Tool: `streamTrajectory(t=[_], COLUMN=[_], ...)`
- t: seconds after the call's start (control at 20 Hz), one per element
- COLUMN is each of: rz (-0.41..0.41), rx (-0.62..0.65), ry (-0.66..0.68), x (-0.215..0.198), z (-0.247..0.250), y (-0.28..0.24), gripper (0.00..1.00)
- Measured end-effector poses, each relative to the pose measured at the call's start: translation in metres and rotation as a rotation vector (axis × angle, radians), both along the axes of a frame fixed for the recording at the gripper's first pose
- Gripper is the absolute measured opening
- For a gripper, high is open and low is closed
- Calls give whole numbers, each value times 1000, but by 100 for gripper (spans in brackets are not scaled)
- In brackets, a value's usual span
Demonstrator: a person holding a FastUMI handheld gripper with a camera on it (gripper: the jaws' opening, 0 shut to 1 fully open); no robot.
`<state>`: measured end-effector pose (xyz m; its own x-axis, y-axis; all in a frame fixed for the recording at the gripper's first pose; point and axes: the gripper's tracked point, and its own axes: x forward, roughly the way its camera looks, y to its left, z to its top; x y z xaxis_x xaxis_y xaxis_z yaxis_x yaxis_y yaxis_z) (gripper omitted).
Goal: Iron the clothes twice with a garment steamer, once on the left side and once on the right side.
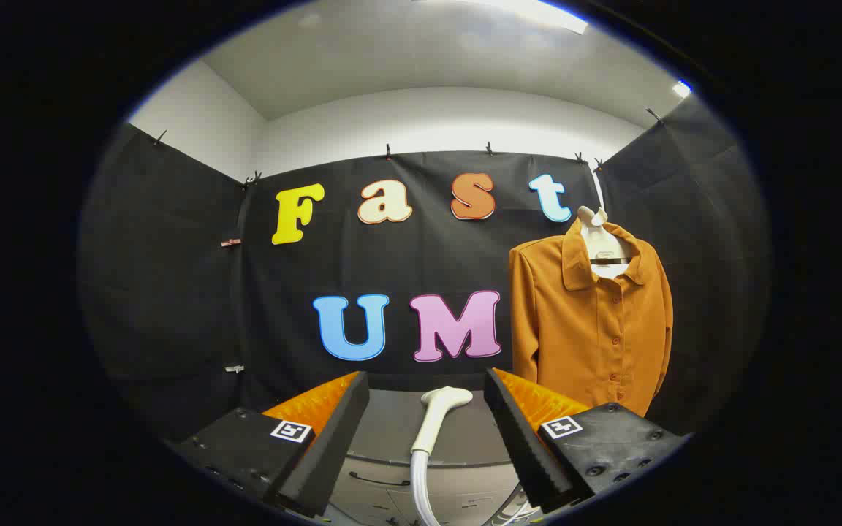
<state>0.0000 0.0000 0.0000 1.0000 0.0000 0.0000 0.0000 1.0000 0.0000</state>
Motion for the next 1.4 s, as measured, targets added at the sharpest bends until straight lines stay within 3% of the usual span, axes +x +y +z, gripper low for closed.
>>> streamTrajectory(t=[1.4], rz=[-43], rx=[-22], ry=[43], x=[18], z=[-21], y=[38], gripper=[98])
